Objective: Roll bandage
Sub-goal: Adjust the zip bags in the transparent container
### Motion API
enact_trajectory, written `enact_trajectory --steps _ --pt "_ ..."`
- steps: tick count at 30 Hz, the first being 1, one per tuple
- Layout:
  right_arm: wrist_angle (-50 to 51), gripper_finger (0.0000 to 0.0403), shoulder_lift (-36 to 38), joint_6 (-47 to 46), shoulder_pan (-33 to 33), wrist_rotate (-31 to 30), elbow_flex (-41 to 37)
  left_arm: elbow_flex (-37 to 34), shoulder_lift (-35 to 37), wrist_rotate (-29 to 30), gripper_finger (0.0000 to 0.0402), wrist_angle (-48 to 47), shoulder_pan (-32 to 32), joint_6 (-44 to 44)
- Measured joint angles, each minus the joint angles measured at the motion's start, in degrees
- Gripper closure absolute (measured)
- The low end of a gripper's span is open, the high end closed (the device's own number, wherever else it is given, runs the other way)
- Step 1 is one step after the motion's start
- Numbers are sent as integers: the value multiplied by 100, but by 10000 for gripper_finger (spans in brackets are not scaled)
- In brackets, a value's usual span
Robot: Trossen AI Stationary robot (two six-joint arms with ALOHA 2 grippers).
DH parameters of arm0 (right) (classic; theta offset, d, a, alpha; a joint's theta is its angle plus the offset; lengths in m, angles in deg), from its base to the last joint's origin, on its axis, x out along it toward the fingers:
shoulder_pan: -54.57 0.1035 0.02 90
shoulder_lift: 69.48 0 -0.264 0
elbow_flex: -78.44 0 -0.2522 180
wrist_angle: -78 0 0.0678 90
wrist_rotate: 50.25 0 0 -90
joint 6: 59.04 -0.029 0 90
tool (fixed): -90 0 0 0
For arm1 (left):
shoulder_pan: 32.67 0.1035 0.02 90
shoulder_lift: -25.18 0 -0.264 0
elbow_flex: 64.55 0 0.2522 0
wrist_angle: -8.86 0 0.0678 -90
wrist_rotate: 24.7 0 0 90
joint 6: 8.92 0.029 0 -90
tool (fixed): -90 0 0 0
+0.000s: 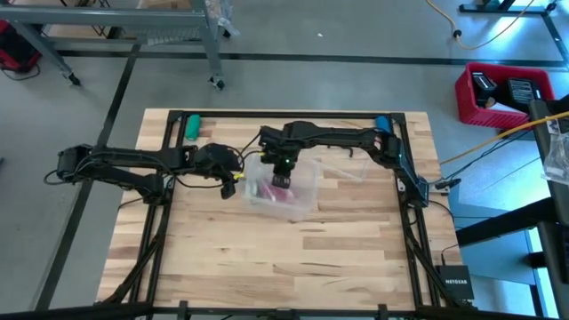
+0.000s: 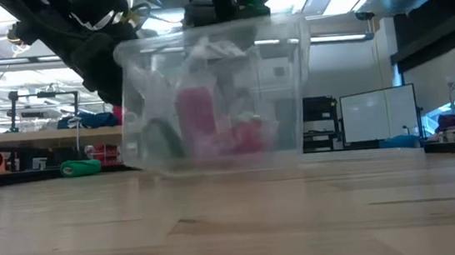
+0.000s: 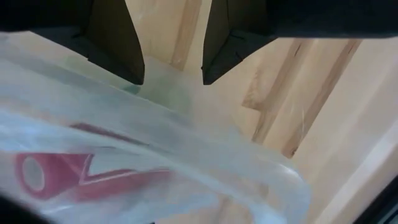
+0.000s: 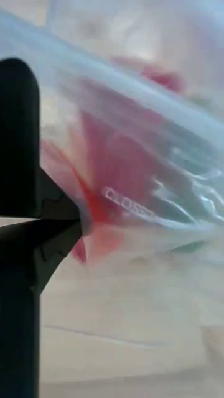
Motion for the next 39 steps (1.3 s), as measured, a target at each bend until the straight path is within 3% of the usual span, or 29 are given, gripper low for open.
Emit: enact_trajectory --steps 4,12,18,21,28,36,39 --pt "75 402 9 74 30 -292 164 0 0 8 247 -21 0 4" --pt "1784 402 16 897 14 -1612 947 0 0 6 247 -65 0 54" --pt "2317 402 29 1733 12 -1982 1051 0 0 6 247 -65 0 52" --pt "2340 402 29 2087 27 -1956 781 0 -1 4 247 -65 0 48" --pt "2245 402 29 2348 375 -1274 342 0 0 4 247 -61 0 39" --pt "984 402 42 2130 736 -1177 82 2 -1 3 247 -6 0 -57" --pt "601 402 40 1850 773 -766 79 2 -2 4 247 -15 0 -68"
